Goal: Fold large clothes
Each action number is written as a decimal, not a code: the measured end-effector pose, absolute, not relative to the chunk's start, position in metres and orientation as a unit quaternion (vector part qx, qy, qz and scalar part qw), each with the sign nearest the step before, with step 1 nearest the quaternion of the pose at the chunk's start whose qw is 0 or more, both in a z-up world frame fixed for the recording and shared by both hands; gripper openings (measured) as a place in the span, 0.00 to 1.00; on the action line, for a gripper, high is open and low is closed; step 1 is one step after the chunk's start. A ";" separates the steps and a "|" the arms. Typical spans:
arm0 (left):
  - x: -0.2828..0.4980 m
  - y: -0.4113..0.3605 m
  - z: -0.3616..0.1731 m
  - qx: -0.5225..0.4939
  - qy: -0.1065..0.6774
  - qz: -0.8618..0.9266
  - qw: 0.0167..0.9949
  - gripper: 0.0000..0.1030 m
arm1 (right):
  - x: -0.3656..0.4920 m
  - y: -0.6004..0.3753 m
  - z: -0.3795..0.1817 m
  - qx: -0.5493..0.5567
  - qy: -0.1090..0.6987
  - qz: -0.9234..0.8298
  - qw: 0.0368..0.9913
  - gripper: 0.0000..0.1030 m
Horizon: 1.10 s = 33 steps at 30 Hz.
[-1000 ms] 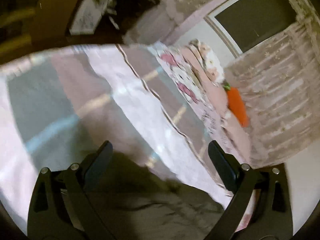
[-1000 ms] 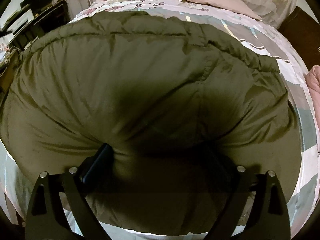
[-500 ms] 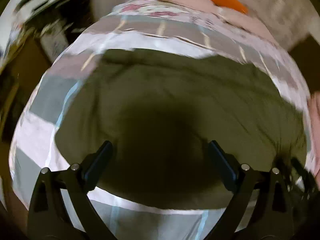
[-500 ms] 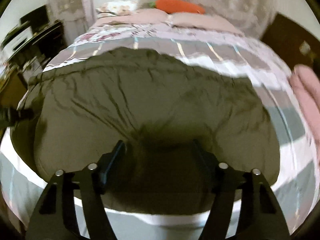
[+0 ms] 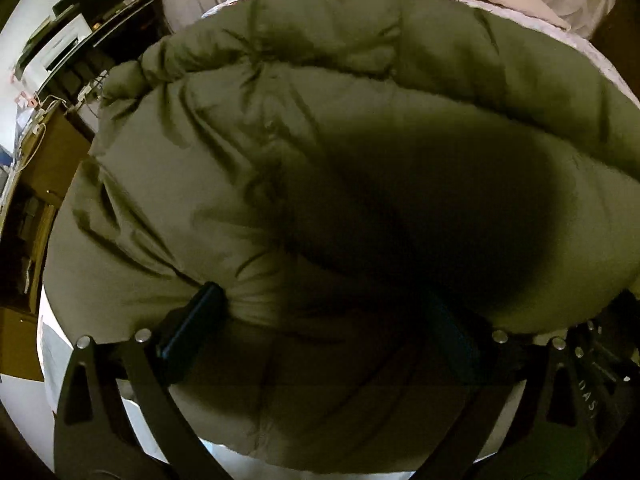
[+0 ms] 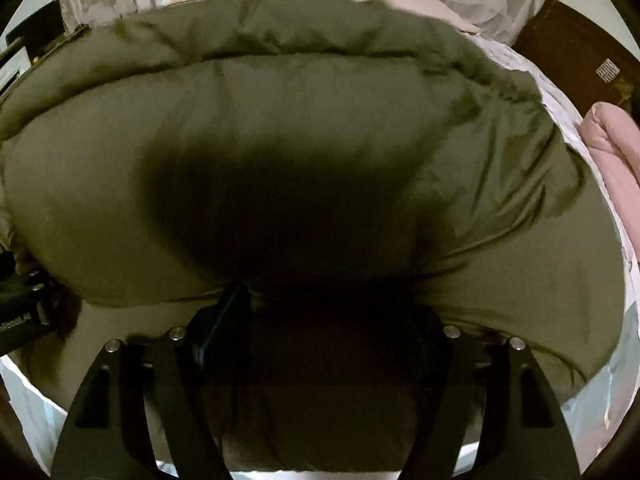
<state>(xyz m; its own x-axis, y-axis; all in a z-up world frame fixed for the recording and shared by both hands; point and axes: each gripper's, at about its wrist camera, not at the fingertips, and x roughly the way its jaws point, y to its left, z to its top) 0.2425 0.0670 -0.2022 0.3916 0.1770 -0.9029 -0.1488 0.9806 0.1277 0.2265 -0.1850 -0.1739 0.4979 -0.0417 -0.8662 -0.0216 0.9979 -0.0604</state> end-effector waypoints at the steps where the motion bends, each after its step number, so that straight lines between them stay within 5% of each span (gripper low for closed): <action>1: 0.243 0.067 -0.203 0.016 0.545 0.096 0.833 0.98 | 0.226 -0.185 -0.174 -0.035 0.502 -0.004 0.864 0.72; 7: 0.218 0.080 -0.151 -0.033 0.497 0.069 0.864 0.97 | 0.185 -0.193 -0.120 -0.003 0.444 -0.009 0.896 0.73; 11: 0.166 0.067 -0.065 -0.032 0.392 0.044 0.918 0.98 | 0.137 -0.185 -0.049 -0.024 0.360 -0.002 0.933 0.93; 17: 0.094 0.032 0.003 -0.006 0.266 0.028 0.963 0.98 | 0.051 -0.208 0.017 -0.015 0.234 -0.032 0.972 0.99; 22: 0.045 0.011 0.032 0.005 0.197 0.015 0.980 0.98 | 0.035 -0.223 0.018 0.024 0.256 -0.064 0.964 0.99; 33: 0.024 0.008 0.026 -0.001 0.221 -0.001 0.975 0.98 | 0.026 -0.207 0.012 0.001 0.266 -0.047 0.963 0.99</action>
